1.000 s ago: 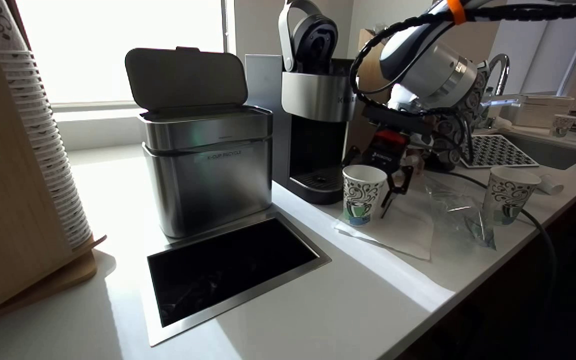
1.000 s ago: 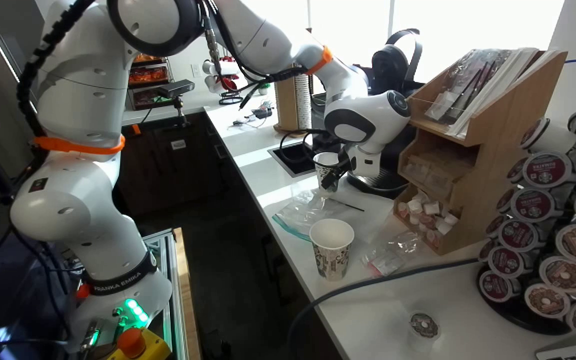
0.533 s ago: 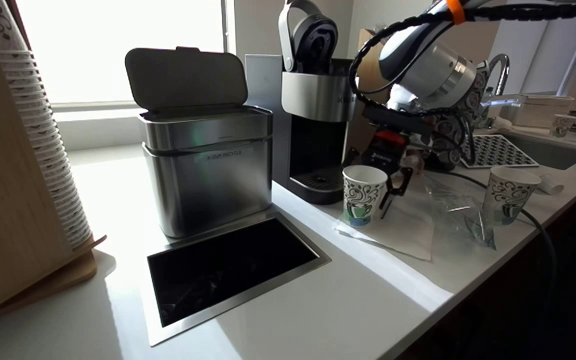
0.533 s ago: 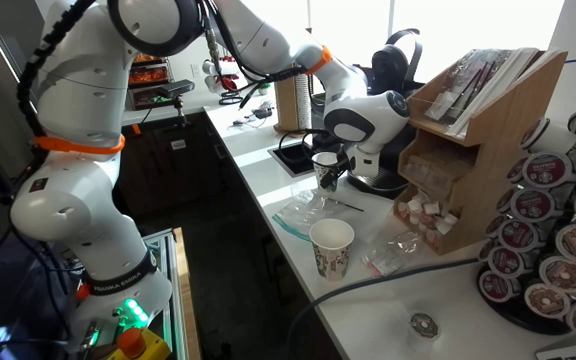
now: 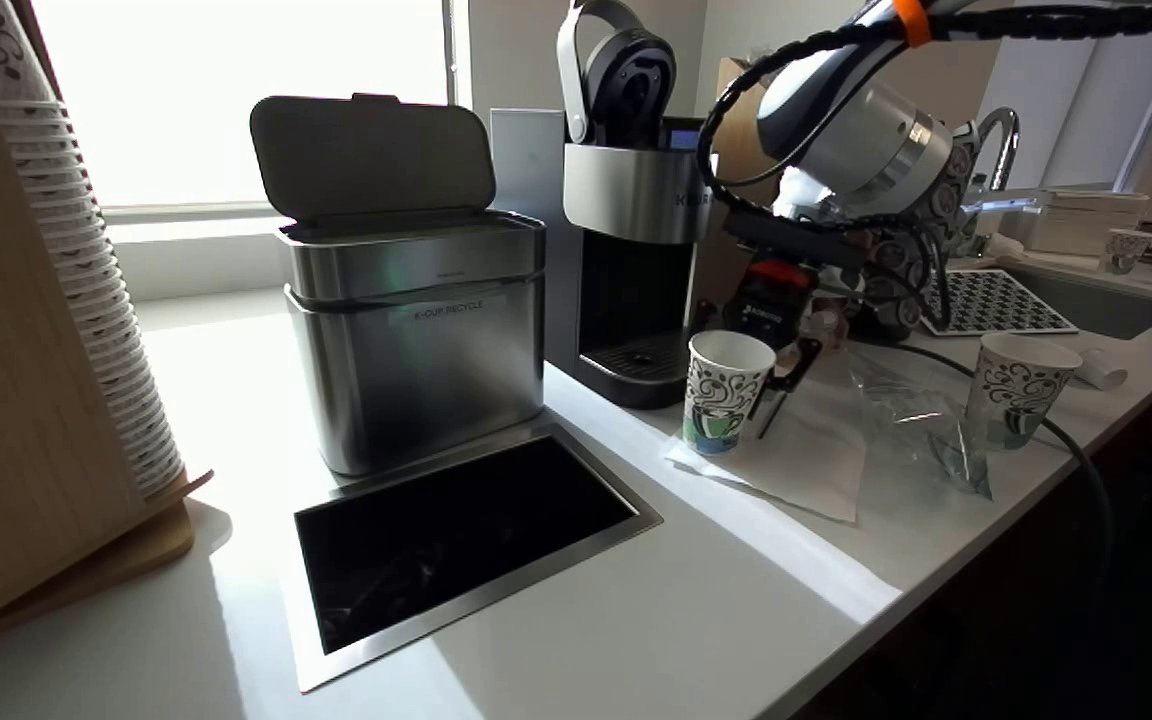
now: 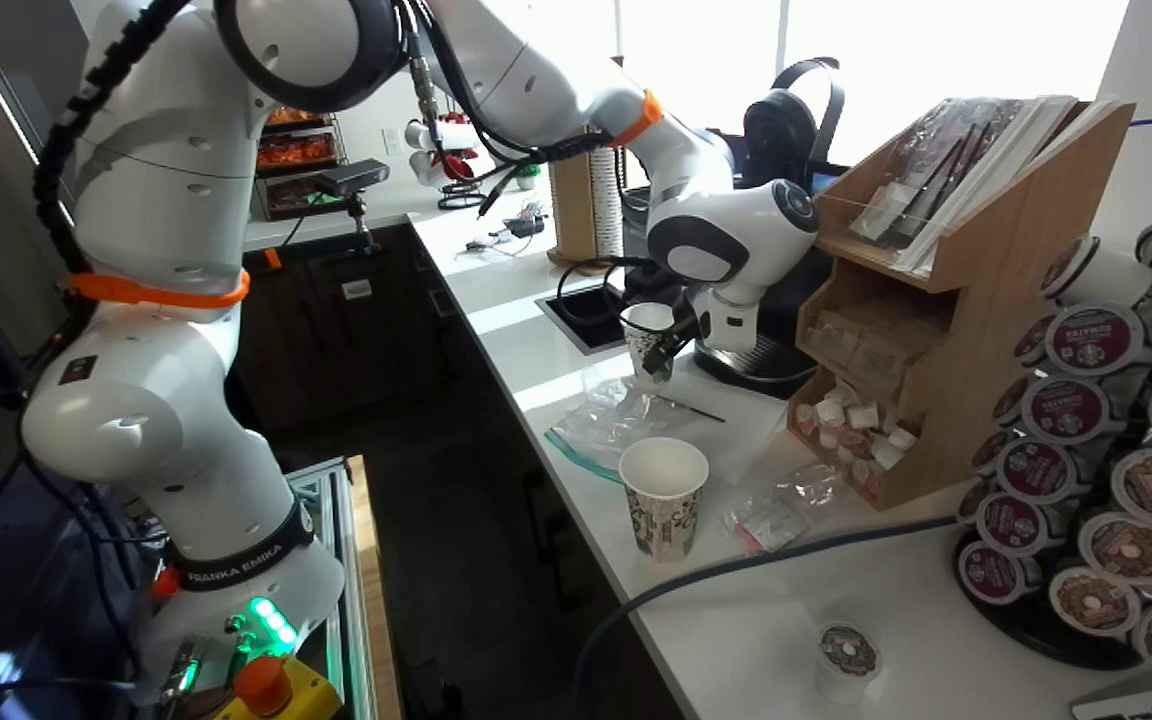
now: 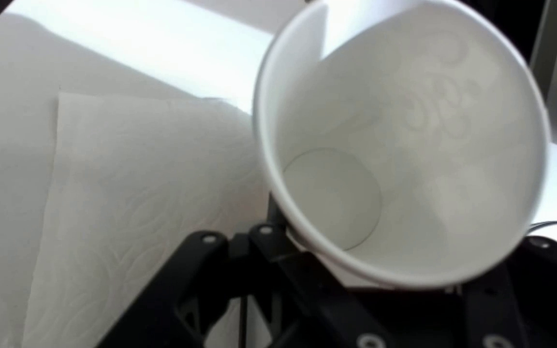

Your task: Place the cup upside down

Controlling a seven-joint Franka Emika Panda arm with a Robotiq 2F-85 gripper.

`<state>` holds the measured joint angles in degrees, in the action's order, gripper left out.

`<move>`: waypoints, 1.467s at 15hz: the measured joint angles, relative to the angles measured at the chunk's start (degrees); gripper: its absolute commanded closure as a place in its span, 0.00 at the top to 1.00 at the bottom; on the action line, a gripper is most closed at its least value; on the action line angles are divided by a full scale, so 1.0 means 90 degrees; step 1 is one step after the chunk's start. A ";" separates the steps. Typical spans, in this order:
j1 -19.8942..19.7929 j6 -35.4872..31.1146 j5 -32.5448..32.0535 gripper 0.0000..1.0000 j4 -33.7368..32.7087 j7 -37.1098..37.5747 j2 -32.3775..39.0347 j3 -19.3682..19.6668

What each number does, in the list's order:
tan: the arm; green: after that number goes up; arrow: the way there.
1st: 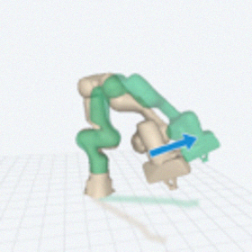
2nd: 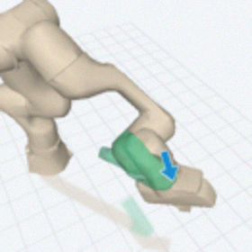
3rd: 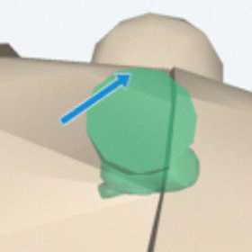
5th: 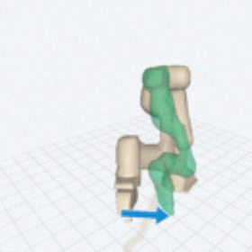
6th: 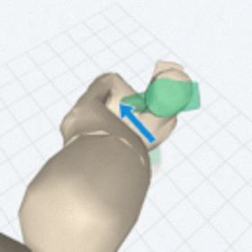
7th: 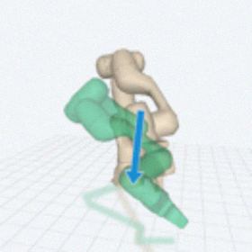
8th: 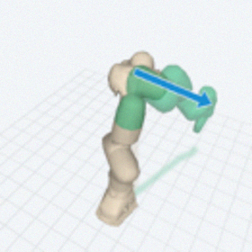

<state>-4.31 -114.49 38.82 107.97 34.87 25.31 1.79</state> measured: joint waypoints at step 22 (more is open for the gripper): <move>0.0899 -0.1562 -0.3655 0.62 0.1018 0.1893 -0.1141 0.0266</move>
<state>3.78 -128.55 5.92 117.14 51.90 15.05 4.19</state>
